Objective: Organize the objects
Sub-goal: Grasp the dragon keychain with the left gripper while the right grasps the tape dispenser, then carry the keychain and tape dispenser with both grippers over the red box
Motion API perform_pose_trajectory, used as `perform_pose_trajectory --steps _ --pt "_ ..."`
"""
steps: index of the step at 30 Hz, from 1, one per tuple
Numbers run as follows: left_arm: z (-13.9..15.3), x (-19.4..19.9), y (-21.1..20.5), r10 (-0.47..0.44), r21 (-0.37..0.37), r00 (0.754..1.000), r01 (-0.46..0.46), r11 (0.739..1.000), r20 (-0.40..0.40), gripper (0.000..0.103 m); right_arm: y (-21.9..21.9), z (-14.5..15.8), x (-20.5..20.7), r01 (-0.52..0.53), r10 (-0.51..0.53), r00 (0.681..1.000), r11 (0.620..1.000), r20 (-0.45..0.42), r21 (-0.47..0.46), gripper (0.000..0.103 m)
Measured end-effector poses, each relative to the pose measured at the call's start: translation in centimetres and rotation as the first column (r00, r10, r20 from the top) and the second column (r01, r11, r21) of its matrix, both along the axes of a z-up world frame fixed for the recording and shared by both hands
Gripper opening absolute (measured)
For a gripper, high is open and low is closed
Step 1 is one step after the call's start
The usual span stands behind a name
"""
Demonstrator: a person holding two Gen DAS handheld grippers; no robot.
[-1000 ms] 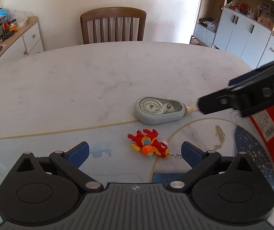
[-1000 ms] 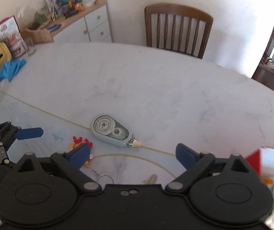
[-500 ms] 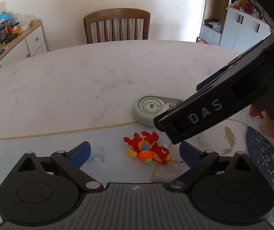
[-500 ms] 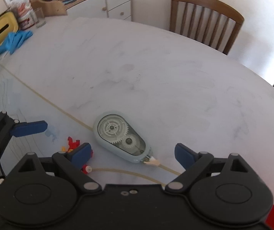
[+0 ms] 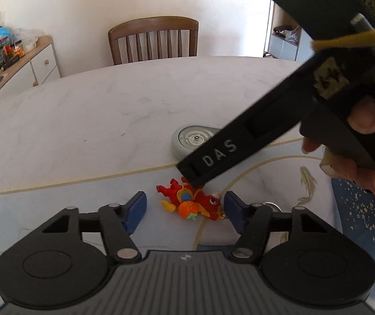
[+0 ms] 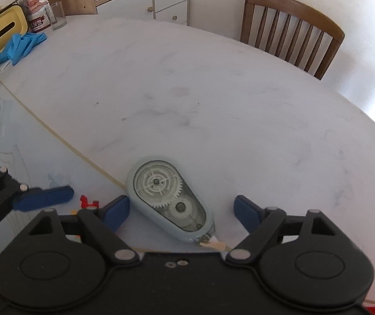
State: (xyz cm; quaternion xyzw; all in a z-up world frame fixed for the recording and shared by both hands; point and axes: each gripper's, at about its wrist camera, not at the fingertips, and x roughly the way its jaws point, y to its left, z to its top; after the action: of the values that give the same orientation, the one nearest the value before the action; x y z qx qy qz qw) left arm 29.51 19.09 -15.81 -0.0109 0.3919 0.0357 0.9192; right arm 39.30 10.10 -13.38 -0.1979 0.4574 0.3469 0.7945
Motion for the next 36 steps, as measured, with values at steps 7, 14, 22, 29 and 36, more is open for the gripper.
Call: perform_pose_trajectory --steps 7,14,22,29,36 --pt "0.3 0.0 0.0 -0.007 -0.003 1.0 0.007 1.0 0.002 0.048 0.6 0.4 -0.3 -0.026 0.026 0.999 1.0 0.02 0.008 0.062" --pt "0.7 -0.3 0.2 -0.018 -0.028 1.0 0.018 0.999 -0.001 0.04 -0.4 0.6 -0.9 0.047 -0.047 0.999 0.999 0.005 -0.004 0.061" --pt "1.0 -1.2 0.0 -0.038 -0.036 0.999 0.038 0.999 -0.004 0.04 -3.7 2.3 -3.1 0.147 -0.145 0.989 0.988 -0.036 0.047 0.061" --pt "2.5 -2.4 -0.4 -0.053 -0.055 0.999 0.053 0.997 0.002 0.04 -6.4 4.5 -6.2 0.184 -0.181 0.982 0.98 -0.048 0.073 0.061" --pt "5.2 -4.4 -1.0 -0.049 -0.073 0.999 0.05 0.996 0.016 0.04 -8.7 7.3 -9.2 0.217 -0.213 0.976 0.97 -0.044 0.114 0.061"
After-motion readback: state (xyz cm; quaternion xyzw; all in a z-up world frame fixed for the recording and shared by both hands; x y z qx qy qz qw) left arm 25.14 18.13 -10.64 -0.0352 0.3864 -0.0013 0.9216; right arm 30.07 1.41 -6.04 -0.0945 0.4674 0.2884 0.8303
